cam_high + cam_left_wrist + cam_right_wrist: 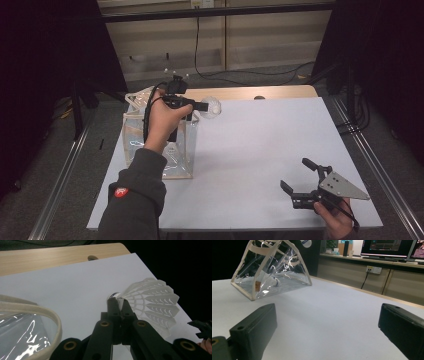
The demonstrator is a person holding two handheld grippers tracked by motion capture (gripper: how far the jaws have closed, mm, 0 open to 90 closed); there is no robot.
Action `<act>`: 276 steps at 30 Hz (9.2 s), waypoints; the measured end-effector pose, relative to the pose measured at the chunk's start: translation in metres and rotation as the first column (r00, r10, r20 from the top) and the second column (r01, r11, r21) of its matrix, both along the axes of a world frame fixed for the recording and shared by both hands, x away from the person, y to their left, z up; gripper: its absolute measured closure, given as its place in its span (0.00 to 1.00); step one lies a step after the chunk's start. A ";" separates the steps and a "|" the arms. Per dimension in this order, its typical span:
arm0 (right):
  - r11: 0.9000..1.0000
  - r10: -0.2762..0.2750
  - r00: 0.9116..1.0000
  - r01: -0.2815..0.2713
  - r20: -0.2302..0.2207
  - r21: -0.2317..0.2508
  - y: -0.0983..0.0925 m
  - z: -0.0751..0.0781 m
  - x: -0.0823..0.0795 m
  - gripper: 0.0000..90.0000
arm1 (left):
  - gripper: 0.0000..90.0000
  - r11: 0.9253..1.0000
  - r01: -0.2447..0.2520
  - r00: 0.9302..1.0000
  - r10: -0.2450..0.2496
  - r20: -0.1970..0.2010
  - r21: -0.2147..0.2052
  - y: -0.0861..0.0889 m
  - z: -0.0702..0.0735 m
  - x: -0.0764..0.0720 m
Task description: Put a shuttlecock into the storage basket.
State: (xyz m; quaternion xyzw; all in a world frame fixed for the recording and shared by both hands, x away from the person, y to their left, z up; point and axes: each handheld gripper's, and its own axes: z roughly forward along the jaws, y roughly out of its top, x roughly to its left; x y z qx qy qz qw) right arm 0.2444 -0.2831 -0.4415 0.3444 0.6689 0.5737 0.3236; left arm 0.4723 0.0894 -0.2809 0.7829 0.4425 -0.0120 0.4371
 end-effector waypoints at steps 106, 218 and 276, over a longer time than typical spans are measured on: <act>1.000 0.002 1.000 -0.002 0.000 -0.008 0.000 0.000 0.000 0.02 | 1.00 0.956 -0.289 0.957 0.287 0.053 0.050 0.085 0.027 0.013; 1.000 0.010 1.000 -0.010 -0.006 -0.013 0.002 -0.001 -0.001 0.02 | 0.93 0.896 -0.427 0.904 0.423 0.060 0.119 0.136 0.004 0.035; 1.000 0.005 1.000 -0.005 -0.006 -0.016 0.003 0.000 0.000 0.02 | 0.66 0.982 -0.185 0.983 0.185 0.012 0.036 0.101 0.011 0.005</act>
